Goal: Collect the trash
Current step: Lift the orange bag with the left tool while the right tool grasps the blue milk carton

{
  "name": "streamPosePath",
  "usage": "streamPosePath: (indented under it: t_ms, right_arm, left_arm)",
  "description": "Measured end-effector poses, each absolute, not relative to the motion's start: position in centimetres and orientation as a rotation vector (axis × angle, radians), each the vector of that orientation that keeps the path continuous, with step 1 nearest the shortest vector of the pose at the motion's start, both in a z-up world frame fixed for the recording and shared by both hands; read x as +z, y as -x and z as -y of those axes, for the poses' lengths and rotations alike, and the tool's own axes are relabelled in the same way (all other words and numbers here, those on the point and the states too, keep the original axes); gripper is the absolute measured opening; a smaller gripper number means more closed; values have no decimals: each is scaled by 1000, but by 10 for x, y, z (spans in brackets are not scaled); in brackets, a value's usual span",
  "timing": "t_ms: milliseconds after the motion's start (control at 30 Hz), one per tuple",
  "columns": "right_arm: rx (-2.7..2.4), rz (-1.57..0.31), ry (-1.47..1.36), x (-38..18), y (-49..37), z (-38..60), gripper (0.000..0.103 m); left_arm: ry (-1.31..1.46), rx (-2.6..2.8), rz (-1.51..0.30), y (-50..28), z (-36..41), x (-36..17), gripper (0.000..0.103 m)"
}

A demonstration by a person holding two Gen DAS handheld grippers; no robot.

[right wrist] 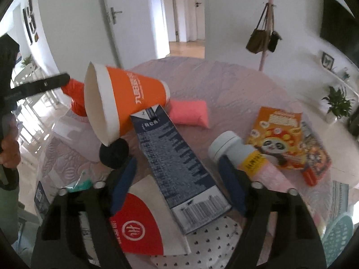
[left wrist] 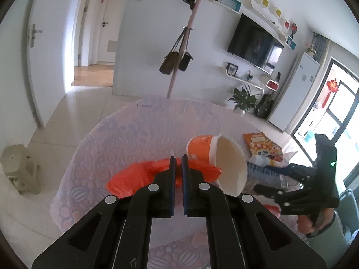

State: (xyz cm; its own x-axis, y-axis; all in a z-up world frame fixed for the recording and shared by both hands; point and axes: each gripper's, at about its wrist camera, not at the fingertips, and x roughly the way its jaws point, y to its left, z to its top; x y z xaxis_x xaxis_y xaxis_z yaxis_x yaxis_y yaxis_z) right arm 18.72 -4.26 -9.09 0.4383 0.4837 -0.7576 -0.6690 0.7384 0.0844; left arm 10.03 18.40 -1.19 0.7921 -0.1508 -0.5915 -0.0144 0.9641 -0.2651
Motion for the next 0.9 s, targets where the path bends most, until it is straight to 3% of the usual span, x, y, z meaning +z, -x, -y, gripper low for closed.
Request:
streamPosePath:
  t_ms: [67,167,567,900]
  right_arm:
    - [731,-857,259,-93,-187,39,40]
    - [729,-826,264,-89,-182,38,35]
    - [634,-621,154,-21,-151,87,34]
    - [451,-492,19,16,-135,184,34]
  left_arm:
    - [256,-75,-642,-100,-182,-6,2]
    - [237,-75,-620,-98,-177,6,1]
    - [181,-133,-521,-99,-135,61,0]
    - [88,-250,-469,-116,-62,97,0]
